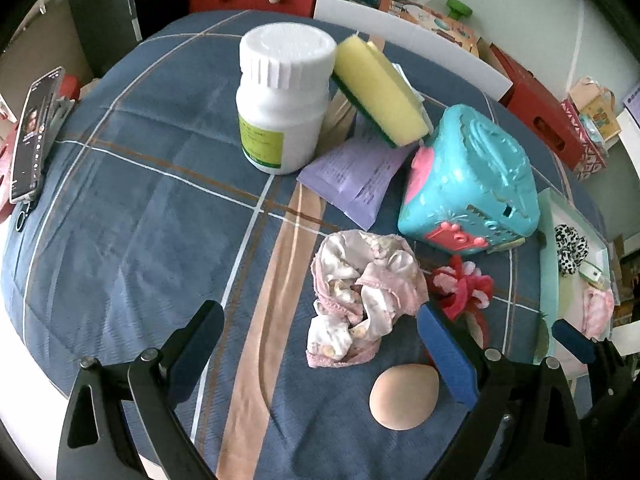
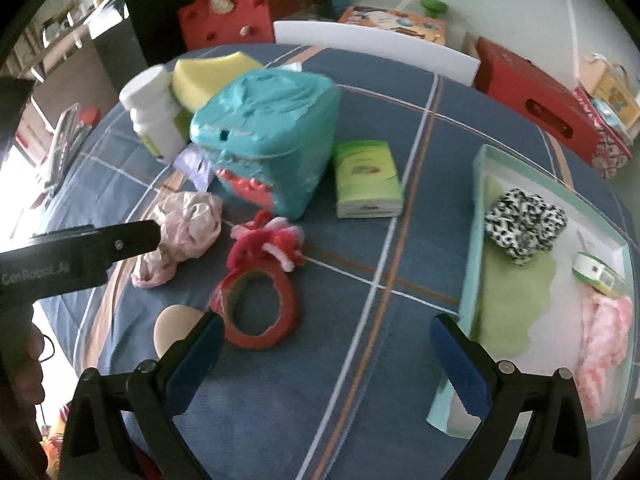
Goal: Organize soft objects
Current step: 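Reach the left gripper to the pink-white crumpled cloth while the right gripper approaches the red tape roll, then grasp the pink-white cloth with the left gripper while the right gripper grasps the red tape roll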
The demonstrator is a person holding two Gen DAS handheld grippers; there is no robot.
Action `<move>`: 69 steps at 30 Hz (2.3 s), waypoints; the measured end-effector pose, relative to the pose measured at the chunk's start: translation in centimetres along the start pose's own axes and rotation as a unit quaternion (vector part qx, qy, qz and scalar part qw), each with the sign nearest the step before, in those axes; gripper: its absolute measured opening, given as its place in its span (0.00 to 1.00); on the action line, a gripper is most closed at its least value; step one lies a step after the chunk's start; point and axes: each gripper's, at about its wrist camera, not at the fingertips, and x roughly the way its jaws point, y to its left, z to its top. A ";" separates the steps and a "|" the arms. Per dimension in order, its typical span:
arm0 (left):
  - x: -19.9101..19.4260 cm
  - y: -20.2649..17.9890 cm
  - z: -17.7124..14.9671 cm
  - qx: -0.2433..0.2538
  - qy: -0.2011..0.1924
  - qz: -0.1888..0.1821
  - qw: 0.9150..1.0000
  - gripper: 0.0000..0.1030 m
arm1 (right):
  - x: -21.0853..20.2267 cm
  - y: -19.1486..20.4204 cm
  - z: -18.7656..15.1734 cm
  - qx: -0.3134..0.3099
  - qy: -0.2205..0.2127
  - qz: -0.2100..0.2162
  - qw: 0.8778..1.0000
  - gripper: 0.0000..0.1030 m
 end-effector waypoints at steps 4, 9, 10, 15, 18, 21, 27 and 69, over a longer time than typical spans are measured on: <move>0.7 0.2 -0.1 0.002 0.006 -0.002 1.000 0.94 | 1.2 1.4 -0.1 -0.027 0.017 0.007 0.999 1.00; 0.8 0.2 -0.1 -0.003 0.009 -0.003 1.000 0.94 | 2.2 2.1 -0.3 -0.044 0.035 0.000 0.998 1.00; 1.0 0.4 0.2 -0.004 0.010 -0.003 1.000 0.94 | 2.4 2.1 -0.4 -0.043 0.039 0.000 0.998 1.00; 1.5 0.8 0.3 -0.002 0.014 -0.007 1.000 0.94 | 3.4 1.8 -0.6 -0.045 0.053 -0.005 0.998 1.00; 1.8 0.8 0.2 -0.001 0.017 -0.009 1.000 0.94 | 3.9 1.6 -0.7 -0.041 0.056 -0.010 0.998 1.00; 2.0 0.9 0.1 -0.002 0.019 -0.008 1.000 0.94 | 4.3 1.3 -0.6 -0.040 0.055 -0.012 0.998 1.00; 2.2 1.4 0.1 -0.004 0.020 -0.009 1.000 0.94 | 4.7 -0.1 -0.3 -0.022 0.052 -0.025 0.998 1.00; 5.2 -1.3 0.1 0.068 0.032 -0.040 0.996 0.37 | 4.8 1.4 1.8 -0.029 0.023 0.019 0.999 0.63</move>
